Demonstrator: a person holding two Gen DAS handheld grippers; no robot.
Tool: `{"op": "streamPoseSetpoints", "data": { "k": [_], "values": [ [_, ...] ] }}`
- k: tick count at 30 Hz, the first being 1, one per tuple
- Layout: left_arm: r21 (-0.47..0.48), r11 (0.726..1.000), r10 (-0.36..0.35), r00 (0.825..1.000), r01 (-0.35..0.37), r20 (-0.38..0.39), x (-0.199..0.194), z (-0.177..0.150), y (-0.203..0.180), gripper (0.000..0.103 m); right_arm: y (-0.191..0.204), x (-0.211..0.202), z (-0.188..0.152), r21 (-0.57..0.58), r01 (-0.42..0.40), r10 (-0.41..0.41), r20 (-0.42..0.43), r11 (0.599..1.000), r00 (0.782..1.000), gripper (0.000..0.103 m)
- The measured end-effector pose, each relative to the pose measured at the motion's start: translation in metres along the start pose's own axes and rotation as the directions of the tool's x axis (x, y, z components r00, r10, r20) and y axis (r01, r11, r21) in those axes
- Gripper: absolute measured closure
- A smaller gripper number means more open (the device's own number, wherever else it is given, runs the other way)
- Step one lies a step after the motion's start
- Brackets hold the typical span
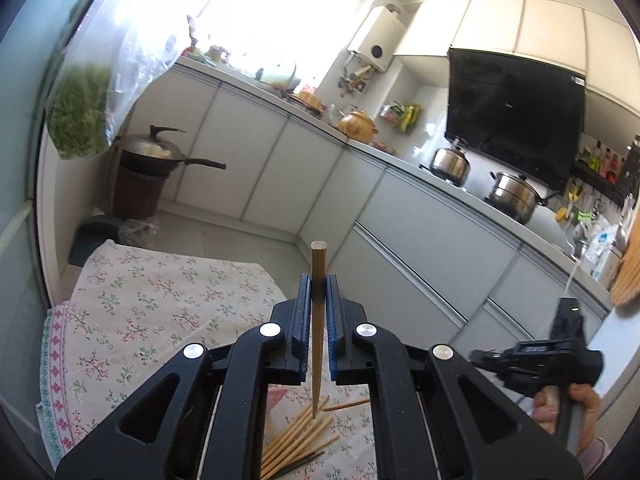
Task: Organize utensils
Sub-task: 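Carry the held chopsticks upright over the pink basket with both grippers, then open both grippers to drop the chopsticks into the pink basket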
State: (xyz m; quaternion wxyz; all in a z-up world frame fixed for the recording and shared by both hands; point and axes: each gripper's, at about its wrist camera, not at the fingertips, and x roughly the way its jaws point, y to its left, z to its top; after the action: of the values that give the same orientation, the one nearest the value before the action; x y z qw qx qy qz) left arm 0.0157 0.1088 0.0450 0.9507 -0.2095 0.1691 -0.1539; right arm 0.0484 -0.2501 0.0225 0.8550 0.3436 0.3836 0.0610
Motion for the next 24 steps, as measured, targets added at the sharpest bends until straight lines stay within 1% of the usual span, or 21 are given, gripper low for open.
{"op": "streamPoseSetpoints", "data": {
  "k": [4, 6, 9, 11, 12, 16, 17, 18, 20, 22, 23, 24],
  "values": [
    [0.006, 0.998, 0.069, 0.997, -0.069, 0.021, 0.01, 0.013, -0.005, 0.097, 0.013, -0.02, 0.023, -0.009, -0.069, 0.069, 0.045, 0.998, 0.997, 0.097],
    [0.027, 0.994, 0.107, 0.994, -0.108, 0.032, 0.018, 0.02, -0.011, 0.097, 0.021, -0.021, 0.035, -0.011, -0.1, 0.1, 0.055, 0.995, 0.993, 0.097],
    [0.047, 0.987, 0.155, 0.987, -0.156, 0.031, 0.034, 0.028, -0.014, 0.097, 0.035, -0.013, 0.045, -0.033, -0.124, 0.126, 0.049, 0.992, 0.991, 0.097],
    [0.051, 0.983, 0.174, 0.985, -0.175, 0.014, 0.047, 0.029, -0.011, 0.096, 0.043, -0.004, 0.047, -0.045, -0.124, 0.126, 0.032, 0.991, 0.992, 0.097],
    [0.053, 0.982, 0.185, 0.983, -0.184, -0.007, 0.057, 0.029, -0.009, 0.096, 0.046, 0.003, 0.048, -0.046, -0.127, 0.127, 0.017, 0.991, 0.992, 0.097],
    [0.046, 0.972, 0.232, 0.97, -0.23, -0.067, 0.089, 0.02, 0.007, 0.094, 0.056, 0.035, 0.052, -0.056, -0.133, 0.131, -0.041, 0.99, 0.991, 0.097],
    [0.037, 0.971, 0.24, 0.966, -0.238, -0.093, 0.095, 0.016, 0.013, 0.086, 0.057, 0.043, 0.052, -0.062, -0.133, 0.129, -0.054, 0.989, 0.99, 0.097],
    [0.023, 0.971, 0.24, 0.965, -0.239, -0.107, 0.097, 0.013, 0.018, 0.074, 0.058, 0.052, 0.053, -0.064, -0.134, 0.13, -0.066, 0.989, 0.989, 0.097],
    [-0.023, 0.972, 0.229, 0.968, -0.232, -0.104, 0.093, 0.011, 0.029, 0.064, 0.061, 0.066, 0.054, -0.074, -0.133, 0.126, -0.085, 0.988, 0.988, 0.097],
    [-0.049, 0.971, 0.231, 0.971, -0.235, -0.067, 0.083, 0.017, 0.032, 0.06, 0.063, 0.077, 0.054, -0.085, -0.125, 0.117, -0.098, 0.988, 0.988, 0.097],
    [-0.055, 0.97, 0.235, 0.971, -0.237, -0.043, 0.078, 0.02, 0.031, 0.056, 0.064, 0.083, 0.055, -0.091, -0.121, 0.111, -0.108, 0.989, 0.988, 0.097],
    [-0.062, 0.969, 0.24, 0.971, -0.241, -0.014, 0.07, 0.022, 0.031, 0.048, 0.065, 0.088, 0.055, -0.095, -0.116, 0.105, -0.115, 0.989, 0.988, 0.097]
  ]
}}
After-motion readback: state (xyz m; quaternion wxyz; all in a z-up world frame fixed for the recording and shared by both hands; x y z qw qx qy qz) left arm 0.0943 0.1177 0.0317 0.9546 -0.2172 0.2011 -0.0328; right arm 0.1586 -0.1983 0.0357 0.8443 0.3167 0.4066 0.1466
